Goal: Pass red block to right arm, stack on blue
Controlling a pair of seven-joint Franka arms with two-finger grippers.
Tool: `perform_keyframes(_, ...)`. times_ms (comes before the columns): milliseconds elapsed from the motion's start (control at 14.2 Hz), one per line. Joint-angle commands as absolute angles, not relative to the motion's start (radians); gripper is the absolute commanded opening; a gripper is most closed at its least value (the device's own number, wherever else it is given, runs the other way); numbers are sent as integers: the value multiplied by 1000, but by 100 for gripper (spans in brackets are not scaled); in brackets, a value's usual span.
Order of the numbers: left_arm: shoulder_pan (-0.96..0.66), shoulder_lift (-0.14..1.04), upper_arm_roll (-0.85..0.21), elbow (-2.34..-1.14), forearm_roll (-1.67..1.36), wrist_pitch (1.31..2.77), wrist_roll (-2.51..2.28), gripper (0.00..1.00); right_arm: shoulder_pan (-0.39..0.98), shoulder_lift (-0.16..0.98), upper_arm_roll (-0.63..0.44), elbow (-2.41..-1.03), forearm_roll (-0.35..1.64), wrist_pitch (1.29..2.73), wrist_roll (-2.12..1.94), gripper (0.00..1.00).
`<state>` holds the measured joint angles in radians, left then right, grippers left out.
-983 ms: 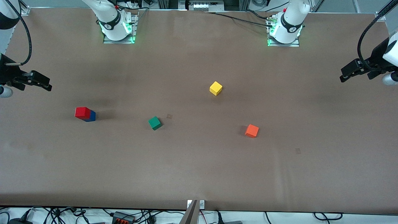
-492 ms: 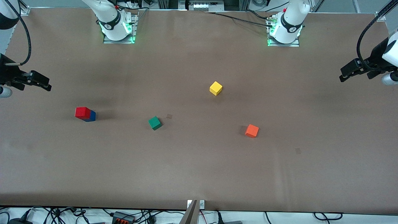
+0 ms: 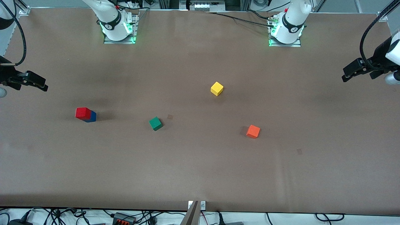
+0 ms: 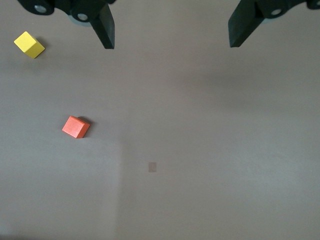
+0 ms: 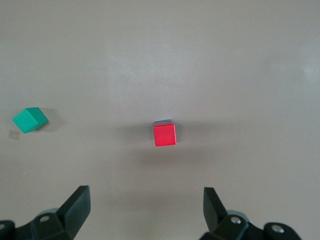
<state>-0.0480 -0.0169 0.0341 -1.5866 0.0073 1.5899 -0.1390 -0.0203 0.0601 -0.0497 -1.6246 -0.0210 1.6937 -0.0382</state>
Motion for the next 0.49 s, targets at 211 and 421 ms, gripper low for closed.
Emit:
perform_keyframes(211, -46, 14, 34, -1528, 23, 1559, -141, 100, -17, 54, -43, -1618, -40, 1680, -34, 100)
perform_keyframes(421, -46, 14, 37, -1528, 23, 1542, -141, 100, -17, 49, -43, -1632, -40, 1692, -28, 100)
